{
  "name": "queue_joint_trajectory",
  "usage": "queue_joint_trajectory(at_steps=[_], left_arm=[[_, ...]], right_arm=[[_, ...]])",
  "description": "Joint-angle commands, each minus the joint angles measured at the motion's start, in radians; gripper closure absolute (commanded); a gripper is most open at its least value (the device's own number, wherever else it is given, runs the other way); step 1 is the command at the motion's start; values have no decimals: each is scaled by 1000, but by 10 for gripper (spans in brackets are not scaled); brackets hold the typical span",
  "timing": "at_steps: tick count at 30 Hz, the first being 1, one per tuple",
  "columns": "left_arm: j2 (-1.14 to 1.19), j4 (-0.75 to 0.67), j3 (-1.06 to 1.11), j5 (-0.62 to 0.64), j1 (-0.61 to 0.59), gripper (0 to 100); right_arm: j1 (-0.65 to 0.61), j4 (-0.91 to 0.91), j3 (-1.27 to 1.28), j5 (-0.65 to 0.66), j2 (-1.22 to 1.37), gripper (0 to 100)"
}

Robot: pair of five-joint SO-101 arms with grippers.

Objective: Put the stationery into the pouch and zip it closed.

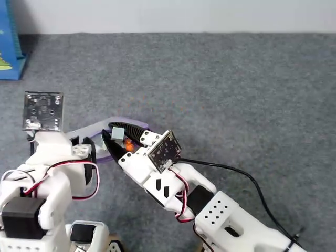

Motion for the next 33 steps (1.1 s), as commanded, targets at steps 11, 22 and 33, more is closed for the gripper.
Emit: queue_joint_trajectory(at_steps=[11, 22, 33], left_arm=[[-44, -72, 81, -100, -230, 803], [-44, -308, 303, -97, -232, 804], [-52, -382, 351, -95, -230, 980]], right_arm=[[10, 2, -124, 5, 133, 991], [8, 5, -124, 5, 139, 991], [12, 59, -109, 6, 130, 806]])
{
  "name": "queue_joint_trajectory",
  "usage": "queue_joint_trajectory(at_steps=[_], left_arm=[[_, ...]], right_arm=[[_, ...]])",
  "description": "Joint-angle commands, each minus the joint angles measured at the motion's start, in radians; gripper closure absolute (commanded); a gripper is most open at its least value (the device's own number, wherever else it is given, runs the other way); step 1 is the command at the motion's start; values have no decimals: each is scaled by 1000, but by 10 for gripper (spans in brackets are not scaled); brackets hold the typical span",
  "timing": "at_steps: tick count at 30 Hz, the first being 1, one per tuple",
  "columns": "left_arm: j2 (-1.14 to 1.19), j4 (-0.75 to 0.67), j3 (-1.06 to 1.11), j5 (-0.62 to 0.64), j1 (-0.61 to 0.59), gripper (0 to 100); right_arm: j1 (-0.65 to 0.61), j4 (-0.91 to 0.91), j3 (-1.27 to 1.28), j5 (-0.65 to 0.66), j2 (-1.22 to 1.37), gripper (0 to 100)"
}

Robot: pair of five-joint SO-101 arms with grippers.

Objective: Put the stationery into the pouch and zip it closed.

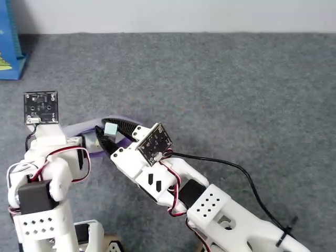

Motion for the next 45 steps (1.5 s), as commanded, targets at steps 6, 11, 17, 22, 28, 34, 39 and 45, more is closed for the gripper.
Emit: queue_joint_trajectory(at_steps=[6, 11, 17, 22, 28, 34, 39, 45], left_arm=[[-14, -28, -39, 23, 0, 987], [-12, -28, -38, 32, 2, 987], [-12, -25, -36, 32, 2, 987], [-17, -21, -36, 34, 2, 987], [-17, -21, -38, 78, 2, 987], [-17, -20, -36, 80, 2, 987], [-17, -18, -36, 80, 2, 987], [-18, 2, -38, 78, 2, 987]], right_arm=[[15, 194, -57, -92, -74, 717], [18, 291, -78, -98, -179, 717], [22, 443, -103, -160, -367, 717], [85, 727, -203, -258, -464, 717], [102, 1000, -219, -279, -444, 718], [102, 1112, -218, -279, -341, 718], [102, 1027, -216, -279, -196, 718], [105, 837, -216, -273, -19, 718]])
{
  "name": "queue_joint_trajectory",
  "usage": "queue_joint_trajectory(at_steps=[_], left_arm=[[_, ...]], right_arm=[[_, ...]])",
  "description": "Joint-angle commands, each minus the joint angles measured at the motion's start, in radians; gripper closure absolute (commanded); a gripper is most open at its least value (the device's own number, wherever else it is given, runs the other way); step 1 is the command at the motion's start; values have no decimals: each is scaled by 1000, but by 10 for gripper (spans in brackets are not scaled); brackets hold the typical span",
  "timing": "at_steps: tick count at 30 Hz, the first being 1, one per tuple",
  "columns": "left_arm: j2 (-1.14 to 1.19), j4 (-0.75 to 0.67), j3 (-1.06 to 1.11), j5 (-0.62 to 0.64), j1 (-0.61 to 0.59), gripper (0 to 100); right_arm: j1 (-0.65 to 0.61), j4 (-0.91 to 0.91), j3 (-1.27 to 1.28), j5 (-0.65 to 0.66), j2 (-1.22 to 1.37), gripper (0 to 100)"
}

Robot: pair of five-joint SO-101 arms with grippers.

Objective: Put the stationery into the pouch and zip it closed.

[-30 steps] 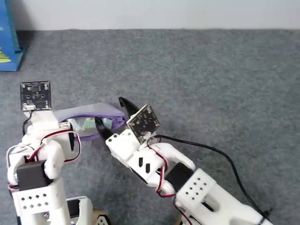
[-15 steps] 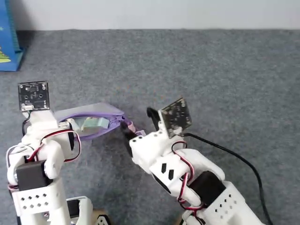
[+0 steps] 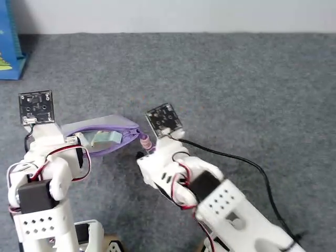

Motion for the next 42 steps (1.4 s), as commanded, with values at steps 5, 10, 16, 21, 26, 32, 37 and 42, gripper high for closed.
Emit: queue_joint_trajectory(at_steps=[5, 10, 16, 21, 26, 32, 37, 42], left_arm=[[-18, 15, -38, 11, 5, 987], [-18, 17, -38, 11, 5, 987], [-18, 15, -38, 14, 5, 987], [-18, 15, -36, 12, 5, 987], [-18, 15, -36, 12, 5, 987], [-18, 15, -36, 11, 5, 987], [-18, 17, -36, 9, 5, 987], [-18, 17, -36, 9, 5, 987]], right_arm=[[39, -143, -55, -2, 119, 719], [114, -150, -55, 18, 124, 800], [111, -151, -63, 83, 122, 956], [111, -166, -63, 86, 122, 867], [111, -162, -63, 87, 122, 787], [42, -139, -61, 89, 120, 786], [5, -74, -58, 89, 13, 786], [5, -62, -51, 91, -82, 827]])
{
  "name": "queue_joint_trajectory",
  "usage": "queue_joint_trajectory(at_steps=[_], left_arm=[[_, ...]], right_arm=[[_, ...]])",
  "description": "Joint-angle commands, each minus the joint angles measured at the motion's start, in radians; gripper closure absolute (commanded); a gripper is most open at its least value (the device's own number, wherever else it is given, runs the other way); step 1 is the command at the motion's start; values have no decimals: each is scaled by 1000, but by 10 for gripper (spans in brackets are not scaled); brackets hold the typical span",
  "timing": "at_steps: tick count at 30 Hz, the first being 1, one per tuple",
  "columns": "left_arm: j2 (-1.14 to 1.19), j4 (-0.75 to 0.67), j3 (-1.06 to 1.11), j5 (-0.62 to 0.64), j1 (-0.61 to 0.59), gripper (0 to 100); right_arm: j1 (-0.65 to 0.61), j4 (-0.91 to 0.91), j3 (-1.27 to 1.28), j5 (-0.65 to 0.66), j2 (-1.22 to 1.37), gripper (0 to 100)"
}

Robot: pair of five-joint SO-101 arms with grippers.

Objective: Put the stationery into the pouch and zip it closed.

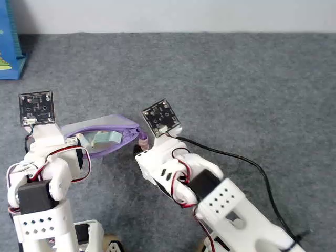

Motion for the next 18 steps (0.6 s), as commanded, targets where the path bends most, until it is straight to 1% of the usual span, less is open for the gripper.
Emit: queue_joint_trajectory(at_steps=[1, 4, 12, 18], left_arm=[[-18, 2, -36, 11, 5, 986], [-18, 2, -36, 11, 5, 986], [-18, 12, -38, 14, 5, 986], [-18, 15, -38, 15, 5, 986]], right_arm=[[-8, 7, -49, 14, -56, 846], [-8, 2, -44, 14, -54, 873], [-8, -5, -46, 14, 1, 872], [18, -108, -46, 14, 108, 872]])
